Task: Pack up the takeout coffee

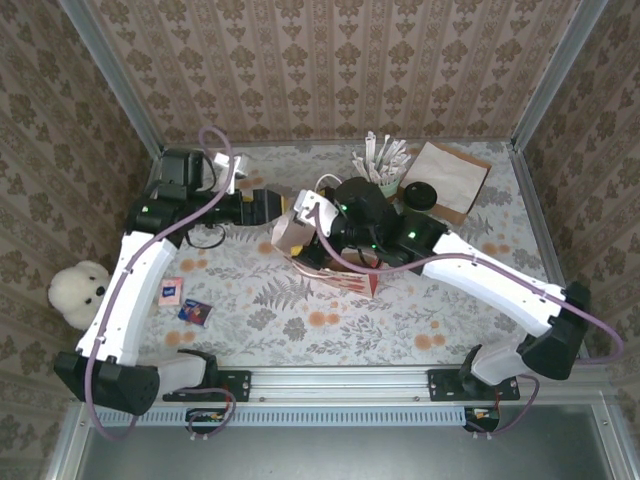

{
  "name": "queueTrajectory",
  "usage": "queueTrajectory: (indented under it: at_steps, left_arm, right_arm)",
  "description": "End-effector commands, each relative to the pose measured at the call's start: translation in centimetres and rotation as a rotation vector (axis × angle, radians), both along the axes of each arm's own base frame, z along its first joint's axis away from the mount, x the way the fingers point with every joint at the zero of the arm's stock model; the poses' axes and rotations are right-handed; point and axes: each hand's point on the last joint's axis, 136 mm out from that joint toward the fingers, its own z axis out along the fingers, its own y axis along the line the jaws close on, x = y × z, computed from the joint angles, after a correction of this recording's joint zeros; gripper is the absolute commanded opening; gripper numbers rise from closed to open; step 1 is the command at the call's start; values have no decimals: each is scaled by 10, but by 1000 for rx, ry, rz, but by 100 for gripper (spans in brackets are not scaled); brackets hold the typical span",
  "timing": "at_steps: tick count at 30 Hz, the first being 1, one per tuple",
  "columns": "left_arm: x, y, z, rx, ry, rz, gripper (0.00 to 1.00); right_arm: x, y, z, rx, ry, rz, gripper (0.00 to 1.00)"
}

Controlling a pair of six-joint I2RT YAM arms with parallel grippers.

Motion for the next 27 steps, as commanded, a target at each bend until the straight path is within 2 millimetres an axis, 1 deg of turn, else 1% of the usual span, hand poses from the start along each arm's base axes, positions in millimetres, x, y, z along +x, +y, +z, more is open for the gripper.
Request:
queueTrajectory:
  at_steps: [1,3,5,6,8,10,12,14,16,18,19,20,21,22,23,25,27]
  left_arm:
    - [11,13,13,-2,-93,99,100]
    - [19,33,6,68,-118,217,100]
    - [25,56,-4,135,-116,350,100]
    - [28,66,-10,162,-104,408,100]
    - [30,87,-22,200,-63,519,100]
    - [31,103,-37,213,-4,606,100]
    - [33,102,-48,193,47,617,100]
    - [36,93,-57,163,95,585,100]
    - [39,83,-67,140,154,551,100]
    - [41,75,-76,135,195,526,100]
    - [41,71,-79,137,205,514,100]
    - [40,66,-83,140,214,501,100]
    - [40,63,-86,146,221,488,100]
    - [39,59,-90,153,231,476,100]
    - [38,56,-93,158,239,465,100]
    - [39,51,-97,161,254,446,100]
    - [40,41,-99,145,261,405,100]
  right_arm:
    - [-12,-13,67,173,-93,10,100]
    - [-19,-23,82,219,-119,7,100]
    - [-19,-40,91,257,-150,-42,100]
    - [-15,-51,92,269,-161,-90,100]
    - [1,-82,90,296,-158,-237,100]
    - [19,-118,83,321,-101,-400,100]
    - [31,-143,71,322,-28,-512,100]
    - [43,-166,56,305,29,-606,100]
    - [52,-183,42,290,82,-671,100]
    - [56,-188,28,282,144,-663,100]
    - [56,-184,19,275,185,-626,100]
    - [55,-178,8,262,229,-583,100]
    - [56,-171,3,255,255,-547,100]
    - [53,-163,-11,222,315,-507,100]
    - [54,-156,-20,208,355,-479,99]
    - [63,-146,-30,192,398,-463,98]
    - [76,-143,-39,170,410,-480,97]
